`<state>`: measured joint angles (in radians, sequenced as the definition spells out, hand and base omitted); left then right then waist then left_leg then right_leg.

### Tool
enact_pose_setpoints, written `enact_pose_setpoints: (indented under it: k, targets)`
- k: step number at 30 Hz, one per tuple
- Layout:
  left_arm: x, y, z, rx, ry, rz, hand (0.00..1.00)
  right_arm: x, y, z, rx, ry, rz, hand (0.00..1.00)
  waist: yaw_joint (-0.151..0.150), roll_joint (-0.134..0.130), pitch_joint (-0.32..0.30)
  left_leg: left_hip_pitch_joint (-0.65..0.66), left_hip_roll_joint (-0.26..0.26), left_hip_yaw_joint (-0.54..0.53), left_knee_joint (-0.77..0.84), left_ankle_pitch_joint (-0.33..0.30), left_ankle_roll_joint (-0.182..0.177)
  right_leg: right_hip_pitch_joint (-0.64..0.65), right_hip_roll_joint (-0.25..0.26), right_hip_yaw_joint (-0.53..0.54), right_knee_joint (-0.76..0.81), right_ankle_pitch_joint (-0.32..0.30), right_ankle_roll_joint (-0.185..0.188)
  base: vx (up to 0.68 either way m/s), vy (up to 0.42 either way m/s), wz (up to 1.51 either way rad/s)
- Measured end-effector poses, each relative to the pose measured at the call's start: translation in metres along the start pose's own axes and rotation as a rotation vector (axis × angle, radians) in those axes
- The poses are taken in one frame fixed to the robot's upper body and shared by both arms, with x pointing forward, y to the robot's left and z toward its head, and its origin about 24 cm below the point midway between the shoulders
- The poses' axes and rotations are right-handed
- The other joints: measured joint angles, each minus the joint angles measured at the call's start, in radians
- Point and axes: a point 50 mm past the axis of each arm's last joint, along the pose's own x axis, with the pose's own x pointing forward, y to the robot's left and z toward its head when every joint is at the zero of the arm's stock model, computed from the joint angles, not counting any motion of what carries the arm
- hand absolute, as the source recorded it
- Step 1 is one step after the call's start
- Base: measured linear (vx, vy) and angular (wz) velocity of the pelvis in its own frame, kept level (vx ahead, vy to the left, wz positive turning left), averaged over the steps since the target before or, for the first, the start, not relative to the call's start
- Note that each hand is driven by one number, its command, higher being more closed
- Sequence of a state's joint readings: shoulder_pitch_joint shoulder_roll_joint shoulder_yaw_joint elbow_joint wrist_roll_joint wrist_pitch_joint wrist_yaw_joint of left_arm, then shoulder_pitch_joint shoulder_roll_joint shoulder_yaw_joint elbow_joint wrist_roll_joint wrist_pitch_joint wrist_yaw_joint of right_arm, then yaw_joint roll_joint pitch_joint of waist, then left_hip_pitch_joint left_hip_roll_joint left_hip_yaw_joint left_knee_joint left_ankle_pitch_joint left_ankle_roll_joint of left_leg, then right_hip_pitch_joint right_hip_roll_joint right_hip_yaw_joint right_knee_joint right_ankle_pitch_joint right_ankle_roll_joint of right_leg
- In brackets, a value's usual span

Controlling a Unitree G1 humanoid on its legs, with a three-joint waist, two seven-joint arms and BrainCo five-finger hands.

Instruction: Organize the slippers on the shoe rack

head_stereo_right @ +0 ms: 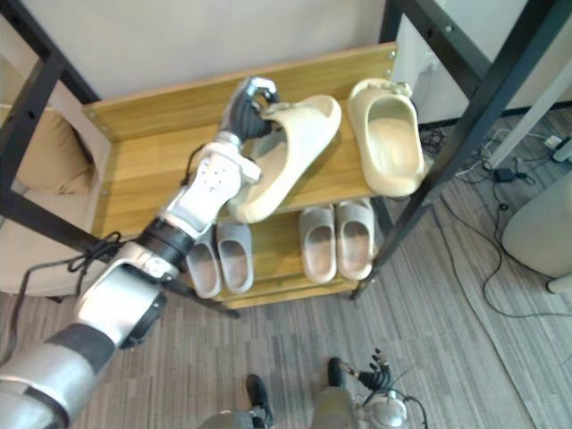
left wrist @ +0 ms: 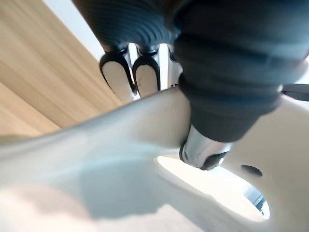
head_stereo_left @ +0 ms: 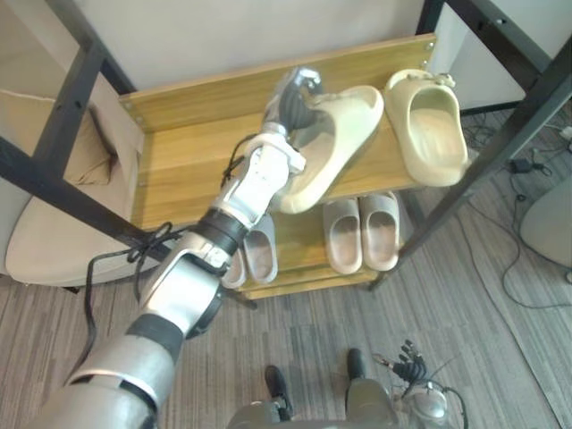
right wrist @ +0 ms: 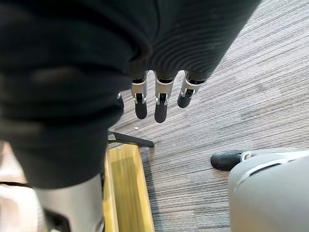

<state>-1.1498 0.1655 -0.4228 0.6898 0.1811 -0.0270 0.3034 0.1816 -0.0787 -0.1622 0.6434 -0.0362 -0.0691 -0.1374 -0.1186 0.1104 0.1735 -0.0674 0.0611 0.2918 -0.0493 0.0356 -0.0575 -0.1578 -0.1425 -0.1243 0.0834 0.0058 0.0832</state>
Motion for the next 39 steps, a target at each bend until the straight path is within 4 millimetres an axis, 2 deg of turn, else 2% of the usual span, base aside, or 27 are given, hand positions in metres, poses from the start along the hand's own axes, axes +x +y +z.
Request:
enact_pose_setpoints:
  k: [1, 2, 7, 10, 23, 39]
  targets:
    - [0.001, -0.002, 0.003, 0.006, -0.011, -0.005, 1.0, 0.0, 0.0, 0.0, 0.0, 0.0, 0.0, 0.0, 0.0, 0.0, 0.0, 0.001, 0.0, 0.001, 0.0, 0.0, 0.0, -0.001, 0.0, 0.001, 0.003, 0.0, 0.0, -0.02, 0.006, -0.03]
    - [0.001, -0.002, 0.005, 0.011, -0.018, -0.007, 0.0, 0.0, 0.0, 0.0, 0.0, -0.001, 0.0, 0.0, 0.001, 0.0, 0.0, 0.0, 0.0, 0.002, 0.0, 0.0, 0.001, -0.005, -0.001, 0.002, 0.007, -0.001, 0.0, -0.02, 0.005, -0.05]
    - [0.008, -0.003, 0.013, 0.013, -0.025, -0.007, 0.0, -0.004, -0.002, 0.001, 0.001, -0.017, -0.005, 0.0, 0.008, 0.0, 0.0, -0.005, -0.001, 0.013, 0.0, 0.002, 0.003, -0.023, -0.006, 0.011, 0.024, -0.004, 0.0, -0.01, 0.006, -0.04]
    - [0.013, 0.004, 0.017, 0.012, -0.022, 0.015, 0.0, -0.004, -0.002, 0.001, 0.001, -0.02, -0.004, 0.0, 0.011, 0.0, 0.0, -0.022, -0.003, 0.028, 0.0, 0.003, 0.004, -0.051, -0.009, 0.023, 0.037, -0.005, 0.001, 0.0, 0.007, -0.08]
    - [0.017, 0.015, 0.011, -0.014, 0.023, 0.058, 0.0, -0.006, 0.004, 0.005, 0.009, -0.041, 0.019, 0.0, 0.013, -0.001, 0.0, -0.038, -0.002, 0.047, -0.002, 0.003, 0.005, -0.077, -0.008, 0.033, 0.041, -0.005, 0.001, 0.02, 0.0, -0.02]
    - [0.018, 0.015, 0.012, -0.015, 0.024, 0.058, 0.0, -0.009, 0.017, 0.003, 0.022, -0.034, 0.052, 0.0, 0.018, -0.03, -0.013, -0.043, -0.003, 0.051, -0.004, 0.004, 0.006, -0.088, -0.01, 0.036, 0.049, -0.005, 0.001, 0.0, 0.0, -0.01]
